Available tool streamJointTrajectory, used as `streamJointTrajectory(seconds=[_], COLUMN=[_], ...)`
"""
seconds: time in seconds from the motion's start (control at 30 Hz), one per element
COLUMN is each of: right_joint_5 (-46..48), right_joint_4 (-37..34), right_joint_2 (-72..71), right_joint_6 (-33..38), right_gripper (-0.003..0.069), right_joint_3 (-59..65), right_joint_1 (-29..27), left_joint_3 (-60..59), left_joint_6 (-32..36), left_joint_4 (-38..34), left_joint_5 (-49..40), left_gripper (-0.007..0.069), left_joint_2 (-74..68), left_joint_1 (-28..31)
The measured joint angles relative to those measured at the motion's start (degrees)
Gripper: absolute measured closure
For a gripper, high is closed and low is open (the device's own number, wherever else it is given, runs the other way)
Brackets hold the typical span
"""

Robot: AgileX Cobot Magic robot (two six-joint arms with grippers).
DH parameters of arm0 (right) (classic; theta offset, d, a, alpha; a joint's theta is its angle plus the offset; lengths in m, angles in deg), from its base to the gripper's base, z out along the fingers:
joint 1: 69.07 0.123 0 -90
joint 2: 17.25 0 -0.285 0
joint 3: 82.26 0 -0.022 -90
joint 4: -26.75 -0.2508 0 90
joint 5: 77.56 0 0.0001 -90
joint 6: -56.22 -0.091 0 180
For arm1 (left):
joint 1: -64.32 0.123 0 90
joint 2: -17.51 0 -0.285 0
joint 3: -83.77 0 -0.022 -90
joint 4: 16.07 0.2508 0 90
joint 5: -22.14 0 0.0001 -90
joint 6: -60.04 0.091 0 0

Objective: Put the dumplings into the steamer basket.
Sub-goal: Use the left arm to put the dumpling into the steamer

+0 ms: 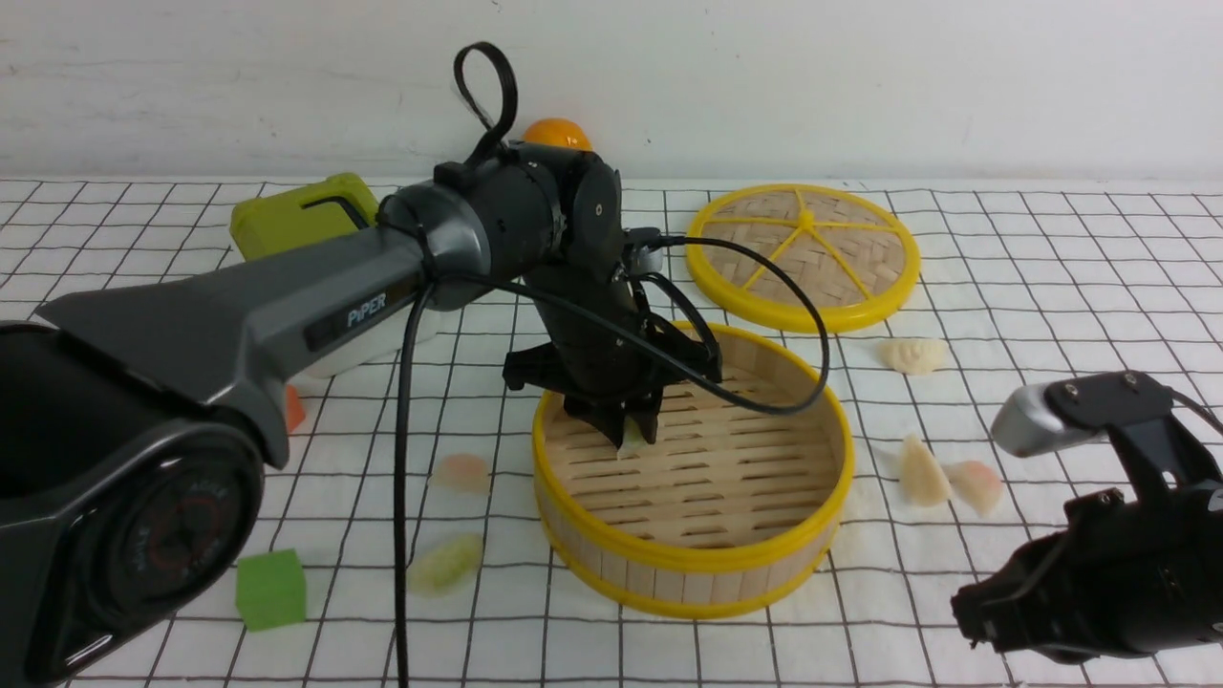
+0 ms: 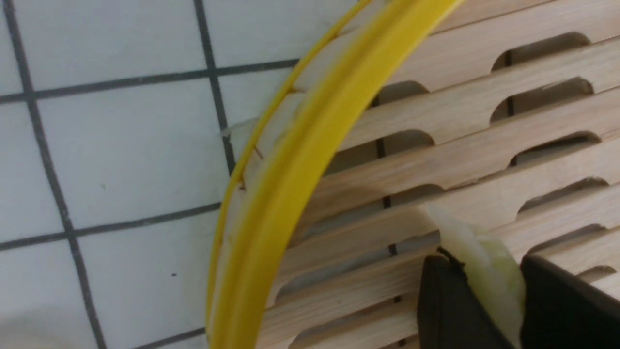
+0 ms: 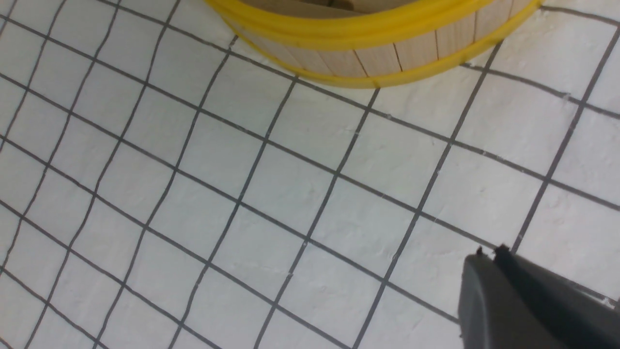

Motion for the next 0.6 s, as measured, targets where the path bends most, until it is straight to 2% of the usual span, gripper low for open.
streamJointTrajectory(seconds=[0.27,0.43,0.57,0.6], right_joint_5=[0.3,1.5,1.6,1.6], right_joint_4=[-0.2,-0.3,-0.3,-0.3], right_joint_2=[0.0,0.0,0.0,0.0], right_joint_6=[0.0,0.0,0.3,0.7], right_gripper=[0.0639,0.0639,0.0639,0.0639], right_joint_3=[0.0,0.0,0.0,0.0], right_joint_1=[0.0,0.0,0.0,0.0], left_joint_3=[2.1,9.6,15.1,16.6], left_joint_6=[-1.3,-1.0,1.2,3.5], left_joint_4=[-0.6,-1.5,1.3,4.2], left_joint_5=[-1.4,-6.7,-11.1,-13.5], left_gripper=[0.0299,0.029,0.029,0.0292], left_joint_2=[-0.1,0.0,1.9,4.9], left_joint_1=[0.0,0.0,0.0,0.0])
